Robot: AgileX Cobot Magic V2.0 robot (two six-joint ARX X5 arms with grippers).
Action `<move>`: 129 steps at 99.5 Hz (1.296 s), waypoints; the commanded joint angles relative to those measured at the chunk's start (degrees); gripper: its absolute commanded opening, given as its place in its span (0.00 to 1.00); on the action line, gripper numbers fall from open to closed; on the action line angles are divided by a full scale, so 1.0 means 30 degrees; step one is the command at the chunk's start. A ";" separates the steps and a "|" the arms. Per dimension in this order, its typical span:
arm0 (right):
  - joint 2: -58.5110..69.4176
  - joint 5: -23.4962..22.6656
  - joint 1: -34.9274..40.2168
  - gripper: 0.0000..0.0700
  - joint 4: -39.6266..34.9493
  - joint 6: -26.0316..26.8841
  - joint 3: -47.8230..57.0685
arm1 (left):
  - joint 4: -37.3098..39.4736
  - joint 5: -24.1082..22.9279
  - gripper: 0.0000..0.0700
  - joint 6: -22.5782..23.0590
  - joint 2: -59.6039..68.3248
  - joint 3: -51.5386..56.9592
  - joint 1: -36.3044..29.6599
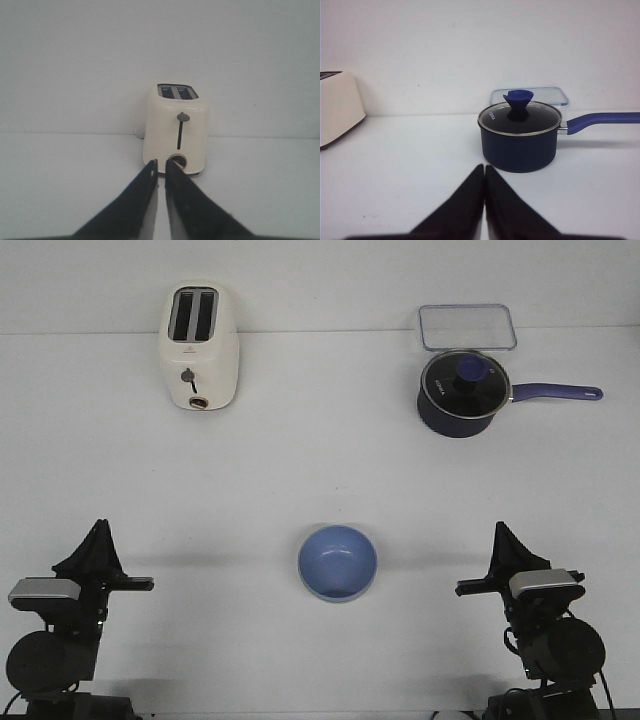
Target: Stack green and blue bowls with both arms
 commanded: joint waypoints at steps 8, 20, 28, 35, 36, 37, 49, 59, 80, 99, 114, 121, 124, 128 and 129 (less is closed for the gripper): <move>0.0022 0.0058 0.0015 0.00 0.0248 -0.0124 0.0066 | 0.0233 -0.0066 0.02 0.0306 0.0007 0.0204 0.0015; 0.0022 0.0058 0.0015 0.00 0.0240 -0.0124 0.0066 | 0.0233 -0.0066 0.02 0.0306 0.0007 0.0204 0.0015; 0.0022 0.0058 0.0015 0.00 0.0248 -0.0124 0.0066 | 0.0226 -0.0066 0.02 0.0306 0.0007 0.0204 0.0015; 0.0022 0.0058 0.0015 0.00 0.0248 -0.0124 0.0066 | 0.0233 -0.0066 0.02 0.0313 0.0007 0.0197 0.0015; 0.0022 0.0058 0.0015 0.00 0.0248 -0.0124 0.0066 | 0.0182 -0.0066 0.02 0.0328 0.0000 0.0197 0.0015; 0.0022 0.0058 0.0015 0.00 0.0248 -0.0124 0.0066 | 0.0131 -0.0066 0.02 0.0386 -0.0022 0.0197 0.0015; 0.0022 0.0066 0.0015 0.00 0.0248 -0.0124 0.0066 | 0.0138 -0.0066 0.02 0.0532 -0.0466 -0.0277 0.0328; 0.0022 0.0058 0.0015 0.00 0.0255 -0.0124 0.0066 | -0.0036 0.0306 0.02 0.0517 -0.1413 -0.1610 0.1158; 0.0022 0.0058 0.0015 0.00 0.0255 -0.0124 0.0066 | -0.0051 0.1836 0.02 0.0510 -0.3942 -0.5064 0.2084; 0.0022 0.0058 0.0015 0.00 0.0240 -0.0124 0.0066 | 0.0262 0.1778 0.02 0.0466 -0.4889 -0.6856 0.2091; 0.0022 0.0058 0.0015 0.00 0.0255 -0.0124 0.0073 | -0.0007 0.1486 0.02 0.0503 -0.4889 -0.6849 0.2091; 0.0022 0.0058 0.0015 0.00 0.0255 -0.0124 0.0073 | -0.0036 0.1508 0.02 0.0495 -0.4889 -0.6841 0.2084; 0.0022 0.0058 0.0015 0.00 0.0255 -0.0124 0.0073 | -0.0036 0.1508 0.02 0.0488 -0.4874 -0.6841 0.2084; 0.0022 0.0058 0.0015 0.00 0.0255 -0.0124 0.0073 | -0.0051 0.1508 0.02 0.0488 -0.4860 -0.6841 0.2084; 0.0022 0.0058 0.0015 0.00 0.0248 -0.0124 0.0073 | -0.0051 0.1508 0.02 0.0495 -0.4860 -0.6841 0.2084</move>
